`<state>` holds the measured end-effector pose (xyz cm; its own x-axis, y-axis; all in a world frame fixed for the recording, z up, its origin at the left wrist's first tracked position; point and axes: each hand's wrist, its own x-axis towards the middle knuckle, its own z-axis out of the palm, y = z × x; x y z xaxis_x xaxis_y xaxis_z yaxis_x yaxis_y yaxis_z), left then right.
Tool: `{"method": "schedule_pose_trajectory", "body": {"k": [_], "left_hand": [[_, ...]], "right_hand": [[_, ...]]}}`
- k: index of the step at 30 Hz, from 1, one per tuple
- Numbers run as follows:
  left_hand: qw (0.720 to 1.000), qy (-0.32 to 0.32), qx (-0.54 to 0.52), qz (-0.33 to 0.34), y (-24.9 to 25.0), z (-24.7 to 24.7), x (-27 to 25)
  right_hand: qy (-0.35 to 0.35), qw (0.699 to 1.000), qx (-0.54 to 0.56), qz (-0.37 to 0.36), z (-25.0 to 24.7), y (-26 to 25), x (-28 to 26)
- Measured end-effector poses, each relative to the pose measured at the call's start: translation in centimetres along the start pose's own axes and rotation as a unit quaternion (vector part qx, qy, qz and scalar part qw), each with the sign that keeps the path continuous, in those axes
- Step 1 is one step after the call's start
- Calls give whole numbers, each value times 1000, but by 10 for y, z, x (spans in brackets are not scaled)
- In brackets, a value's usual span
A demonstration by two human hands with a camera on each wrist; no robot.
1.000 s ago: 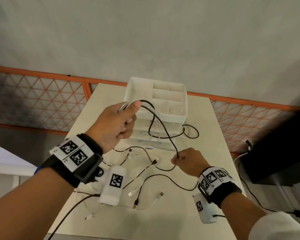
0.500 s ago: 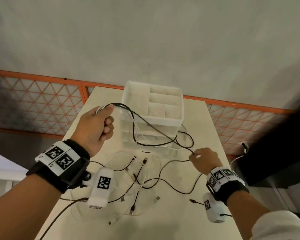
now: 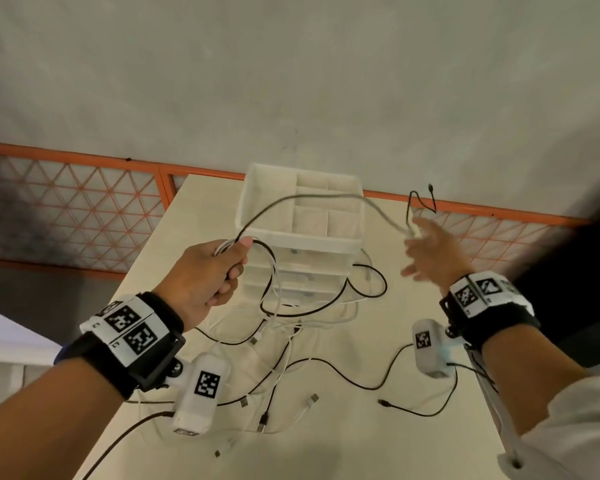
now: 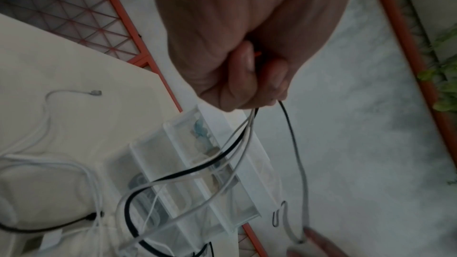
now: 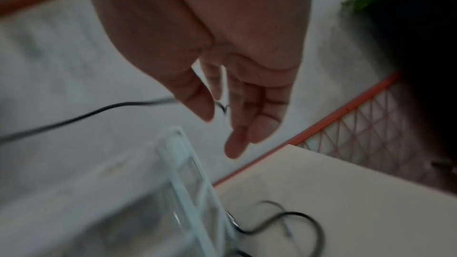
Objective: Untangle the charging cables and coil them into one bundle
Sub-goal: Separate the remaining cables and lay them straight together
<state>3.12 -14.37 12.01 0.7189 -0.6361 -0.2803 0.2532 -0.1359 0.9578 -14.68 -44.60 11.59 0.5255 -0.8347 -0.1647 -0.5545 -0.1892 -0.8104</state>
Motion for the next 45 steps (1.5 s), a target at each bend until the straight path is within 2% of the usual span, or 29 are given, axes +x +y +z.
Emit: {"method": "schedule_pose_trajectory", "body": {"k": [2, 3, 5, 8, 10, 13, 16, 18, 19, 20, 22, 23, 24, 25, 27, 28, 30, 32, 33, 35, 36, 38, 39, 40, 41, 43, 44, 45], "left_hand": [[999, -14, 27, 15, 1, -1, -3], [999, -20, 43, 19, 1, -1, -5], [997, -35, 72, 23, 1, 2, -8], [987, -83, 135, 31, 1, 16, -13], [973, -132, 180, 51, 3, 29, -18], [961, -163, 213, 70, 9, 37, -24], [969, -146, 190, 60, 14, 26, -25], [965, -161, 203, 48, 9, 14, -25], [958, -177, 223, 39, 4, 9, -25], [949, -193, 246, 29, -3, 5, -24], [929, -215, 302, 14, -21, 1, -21], [918, -211, 335, 15, -30, 1, -18], [909, -196, 367, 22, -39, 2, -15], [902, -170, 395, 33, -47, 2, -13], [893, -116, 431, 60, -59, 2, -10], [891, -103, 438, 69, -62, 2, -9], [899, -115, 417, 71, -63, 3, -9], [908, -152, 382, 87, -57, 8, -13], [905, -165, 378, 108, -52, 12, -15], [892, -173, 383, 167, -41, 16, -19], [894, -169, 372, 185, -37, 16, -20], [898, -162, 360, 192, -31, 7, -20], [891, -171, 378, 182, -30, 1, -19], [876, -187, 415, 159, -30, -5, -19], [853, -201, 464, 131, -33, -11, -18], [813, -206, 540, 73, -46, -17, -15], [812, -198, 548, 35, -53, -18, -14], [815, -186, 549, -5, -61, -18, -13]], "right_hand": [[-20, 993, -116, 20, 9, 19, -11], [-16, 991, -133, 6, 14, 21, -20], [-35, 994, -91, -57, 26, 13, -43], [-161, 972, -48, -163, 51, -20, -84], [-238, 950, -51, -195, 73, -32, -104], [-283, 946, -49, -151, 100, -15, -105], [-314, 937, -153, -31, 92, 15, -83], [-256, 942, -218, 3, 75, 24, -64], [-186, 955, -232, -9, 67, 26, -54], [-95, 967, -234, -37, 59, 25, -46], [77, 971, -194, -118, 53, 18, -41], [111, 969, -167, -144, 55, 17, -41], [96, 971, -161, -147, 58, 18, -42], [38, 974, -184, -127, 64, 22, -44], [-103, 958, -257, -71, 75, 31, -54], [-150, 954, -252, -67, 79, 31, -60], [-216, 956, -170, -102, 89, 20, -78], [-275, 944, -107, -146, 105, 3, -101], [-281, 939, -102, -170, 116, -1, -109], [-240, 940, -143, -195, 132, 1, -110], [-218, 944, -174, -179, 133, 6, -102], [-228, 944, -225, -84, 120, 18, -79], [-235, 941, -242, -33, 108, 23, -68], [-212, 943, -258, -2, 96, 28, -57], [-152, 949, -275, 7, 85, 32, -47], [27, 963, -267, -39, 71, 38, -36], [83, 966, -233, -68, 70, 42, -34], [86, 973, -196, -82, 72, 46, -33]]}}
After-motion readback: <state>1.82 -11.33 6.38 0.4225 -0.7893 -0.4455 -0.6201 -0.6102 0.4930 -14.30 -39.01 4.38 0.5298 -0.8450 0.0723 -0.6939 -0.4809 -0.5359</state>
